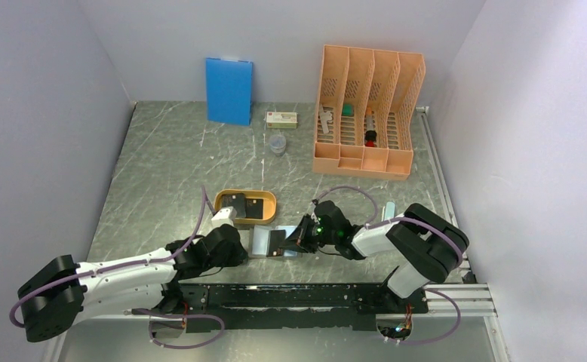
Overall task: Put the credit cards into the card holder
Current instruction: Insert the credit card into the card holder.
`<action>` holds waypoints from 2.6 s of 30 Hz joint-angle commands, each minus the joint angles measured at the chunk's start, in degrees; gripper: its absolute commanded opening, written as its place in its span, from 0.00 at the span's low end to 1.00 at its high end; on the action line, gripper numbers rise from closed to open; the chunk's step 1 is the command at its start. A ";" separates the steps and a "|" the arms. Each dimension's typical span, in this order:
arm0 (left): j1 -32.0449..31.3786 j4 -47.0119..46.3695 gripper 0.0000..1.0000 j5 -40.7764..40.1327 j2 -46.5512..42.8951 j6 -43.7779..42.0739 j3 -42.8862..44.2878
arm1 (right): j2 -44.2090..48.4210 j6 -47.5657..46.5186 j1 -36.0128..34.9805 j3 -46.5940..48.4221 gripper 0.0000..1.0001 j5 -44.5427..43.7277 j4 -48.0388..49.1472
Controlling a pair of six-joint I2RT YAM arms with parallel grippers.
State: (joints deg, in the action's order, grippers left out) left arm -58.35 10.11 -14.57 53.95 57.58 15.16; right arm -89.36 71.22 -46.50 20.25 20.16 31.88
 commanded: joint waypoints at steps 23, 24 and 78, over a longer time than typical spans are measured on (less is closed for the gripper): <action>-0.28 -0.56 0.05 2.39 1.80 -1.21 -1.54 | 1.64 -4.26 2.22 0.10 0.00 -3.01 -6.35; -0.28 -0.68 0.05 2.40 2.00 -1.24 -1.47 | 1.28 -4.47 2.23 0.33 0.00 -2.73 -6.28; -0.30 -1.58 0.05 2.37 3.93 -1.41 -1.74 | -2.38 -20.97 0.44 15.06 0.49 0.85 -23.71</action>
State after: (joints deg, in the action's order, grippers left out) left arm -58.35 3.73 -11.81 58.04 56.73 15.14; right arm -91.70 53.87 -45.52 33.39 24.10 14.24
